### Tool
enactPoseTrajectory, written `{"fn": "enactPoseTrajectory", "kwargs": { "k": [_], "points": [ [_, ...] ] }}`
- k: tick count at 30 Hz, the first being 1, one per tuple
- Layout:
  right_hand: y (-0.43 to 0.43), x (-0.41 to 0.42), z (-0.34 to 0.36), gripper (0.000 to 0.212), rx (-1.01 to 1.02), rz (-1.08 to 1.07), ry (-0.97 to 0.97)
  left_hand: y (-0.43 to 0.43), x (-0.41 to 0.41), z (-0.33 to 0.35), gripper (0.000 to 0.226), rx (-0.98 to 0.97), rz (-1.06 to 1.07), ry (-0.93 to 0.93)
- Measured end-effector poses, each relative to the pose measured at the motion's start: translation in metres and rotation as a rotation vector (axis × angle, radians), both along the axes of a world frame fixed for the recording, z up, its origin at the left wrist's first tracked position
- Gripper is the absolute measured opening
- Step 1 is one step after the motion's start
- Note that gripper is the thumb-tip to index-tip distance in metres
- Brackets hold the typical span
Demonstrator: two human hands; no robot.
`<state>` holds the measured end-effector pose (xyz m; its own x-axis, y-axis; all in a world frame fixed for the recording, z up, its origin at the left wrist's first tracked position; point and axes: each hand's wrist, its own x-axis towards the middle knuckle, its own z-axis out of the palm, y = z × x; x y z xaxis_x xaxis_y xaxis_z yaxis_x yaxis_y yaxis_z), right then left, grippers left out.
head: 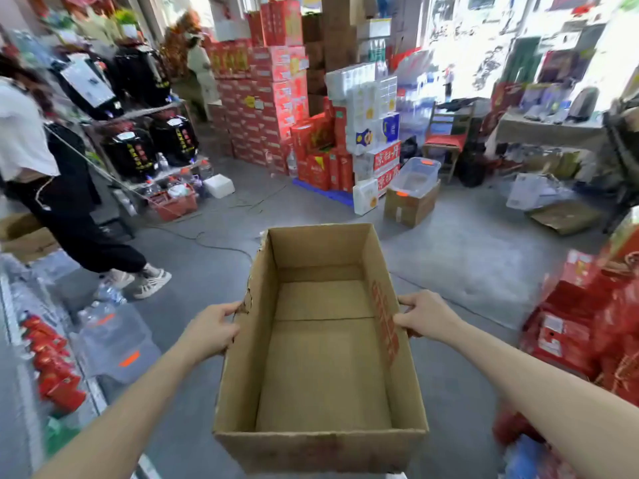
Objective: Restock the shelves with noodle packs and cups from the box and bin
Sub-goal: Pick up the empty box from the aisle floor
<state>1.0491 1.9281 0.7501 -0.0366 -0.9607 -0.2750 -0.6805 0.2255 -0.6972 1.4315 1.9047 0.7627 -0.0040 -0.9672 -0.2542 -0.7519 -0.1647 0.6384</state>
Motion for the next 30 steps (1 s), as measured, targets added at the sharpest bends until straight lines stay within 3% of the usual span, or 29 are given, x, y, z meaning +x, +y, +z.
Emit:
{"fn": "enactPoseTrajectory", "kwargs": {
  "k": [17, 30],
  "points": [
    [-0.125, -0.246, 0.025, 0.026, -0.095, -0.317, 0.035, -0.233, -0.269, 0.012, 0.043, -0.103, -0.396, 0.154],
    [-0.278, -0.345, 0.022, 0.031, -0.087, -0.436, 0.066, -0.444, -0.391, 0.007, 0.049, -0.076, -0.516, 0.141]
  ]
}}
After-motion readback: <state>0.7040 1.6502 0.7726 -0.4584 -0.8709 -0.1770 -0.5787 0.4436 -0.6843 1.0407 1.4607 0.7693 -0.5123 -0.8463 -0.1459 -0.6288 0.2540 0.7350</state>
